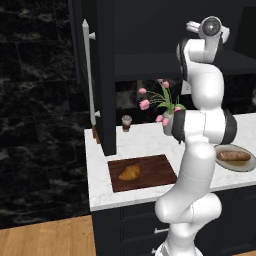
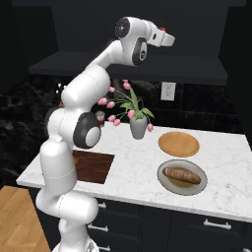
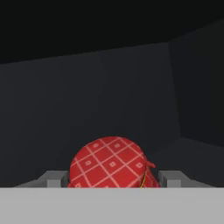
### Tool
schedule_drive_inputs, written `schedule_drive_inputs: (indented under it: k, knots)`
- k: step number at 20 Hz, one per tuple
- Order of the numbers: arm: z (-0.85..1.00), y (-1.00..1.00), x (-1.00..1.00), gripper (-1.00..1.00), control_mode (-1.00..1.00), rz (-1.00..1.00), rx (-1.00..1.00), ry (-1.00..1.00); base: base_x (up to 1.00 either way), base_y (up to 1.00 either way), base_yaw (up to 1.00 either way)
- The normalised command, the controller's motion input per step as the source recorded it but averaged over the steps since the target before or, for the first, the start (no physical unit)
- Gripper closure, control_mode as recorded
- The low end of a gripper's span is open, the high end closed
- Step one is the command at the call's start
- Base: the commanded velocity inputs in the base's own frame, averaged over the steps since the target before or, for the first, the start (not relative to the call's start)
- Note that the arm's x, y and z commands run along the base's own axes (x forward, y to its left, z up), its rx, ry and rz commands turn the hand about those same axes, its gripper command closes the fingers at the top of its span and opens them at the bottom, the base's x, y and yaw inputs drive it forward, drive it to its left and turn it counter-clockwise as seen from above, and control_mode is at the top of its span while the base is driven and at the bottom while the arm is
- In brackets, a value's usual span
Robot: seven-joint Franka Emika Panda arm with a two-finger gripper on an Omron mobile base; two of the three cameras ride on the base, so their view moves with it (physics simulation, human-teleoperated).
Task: From the different types of pastries on the counter, select a croissant and place it on the cutting board. Then retrieve a jar of jam from the cabinet and place it alongside the croissant on the cutting board.
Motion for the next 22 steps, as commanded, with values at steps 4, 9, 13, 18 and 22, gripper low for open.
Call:
schedule_drive_inputs:
  k: [4, 9, 13, 18, 22]
  knots:
    - [0.00, 0.00, -0.01, 1.00, -1.00, 0.00, 0.00, 0.00, 0.00, 0.00, 0.00]
    - [0.37, -0.06, -0.58, 1.00, -1.00, 0.00, -0.01, -0.07, 0.00, 0.00, 0.00]
    - [0.45, 0.00, -1.00, 1.00, -1.00, 0.04, -0.05, -0.12, 0.00, 0.00, 0.00]
    - [0.03, 0.00, -0.39, 1.00, -1.00, 0.04, -0.02, -0.04, 0.00, 0.00, 0.00]
    - [-0.14, 0.00, -0.85, 1.00, -1.00, 0.01, -0.01, 0.00, 0.00, 0.00, 0.00]
